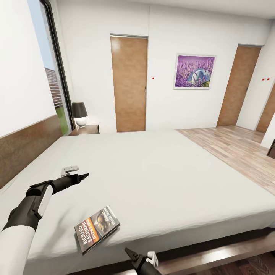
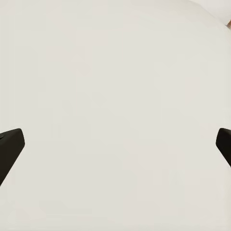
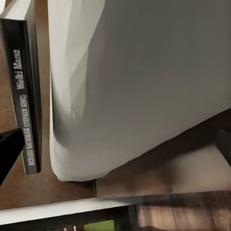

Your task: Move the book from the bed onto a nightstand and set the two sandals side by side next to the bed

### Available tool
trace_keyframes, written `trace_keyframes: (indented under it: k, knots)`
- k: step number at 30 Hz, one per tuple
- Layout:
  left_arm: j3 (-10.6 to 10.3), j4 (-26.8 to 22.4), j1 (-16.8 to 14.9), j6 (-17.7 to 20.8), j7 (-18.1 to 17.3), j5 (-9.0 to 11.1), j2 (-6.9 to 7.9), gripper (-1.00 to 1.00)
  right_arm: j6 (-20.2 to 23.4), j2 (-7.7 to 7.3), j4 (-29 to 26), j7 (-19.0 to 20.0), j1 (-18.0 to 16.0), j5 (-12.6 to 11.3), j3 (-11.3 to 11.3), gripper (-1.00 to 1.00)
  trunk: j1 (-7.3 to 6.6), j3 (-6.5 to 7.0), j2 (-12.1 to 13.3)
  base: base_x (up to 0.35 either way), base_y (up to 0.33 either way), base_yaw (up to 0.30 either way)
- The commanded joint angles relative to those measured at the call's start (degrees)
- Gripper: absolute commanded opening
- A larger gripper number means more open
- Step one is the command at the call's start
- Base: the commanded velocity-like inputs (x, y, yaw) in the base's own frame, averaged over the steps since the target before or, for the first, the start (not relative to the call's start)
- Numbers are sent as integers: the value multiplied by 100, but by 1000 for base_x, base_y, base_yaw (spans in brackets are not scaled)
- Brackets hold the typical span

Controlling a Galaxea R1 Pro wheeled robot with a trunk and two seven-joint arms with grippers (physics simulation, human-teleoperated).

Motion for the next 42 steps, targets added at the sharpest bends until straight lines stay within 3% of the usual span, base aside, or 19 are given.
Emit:
trace_keyframes:
  k: [1, 13, 26, 33, 42]
  knots:
    - [10, -3, -3, 44, -9, 33, -1, 100, 51, 0, 3, 9, -4, -54, 40, 100, -1, -6, -3, 0, 0, 0]
    - [10, -4, -1, 41, -8, 33, -1, 100, 103, 0, -5, -43, -4, -52, 431, 100, -1, -6, -3, 0, 0, 0]
    - [10, -4, -2, 40, -10, 32, -1, 100, 742, 0, -104, -40, -4, -27, 581, 100, -1, -6, -3, 0, 0, 0]
    - [10, -3, -2, 38, -11, 32, -1, 100, 865, 0, -346, -54, -4, -26, 947, 100, -1, -6, -3, 0, 0, 0]
    - [10, -2, -1, 36, -10, 33, -1, 100, 880, 0, -492, -65, -4, -58, 1101, 100, -1, -6, -3, 0, 0, 0]
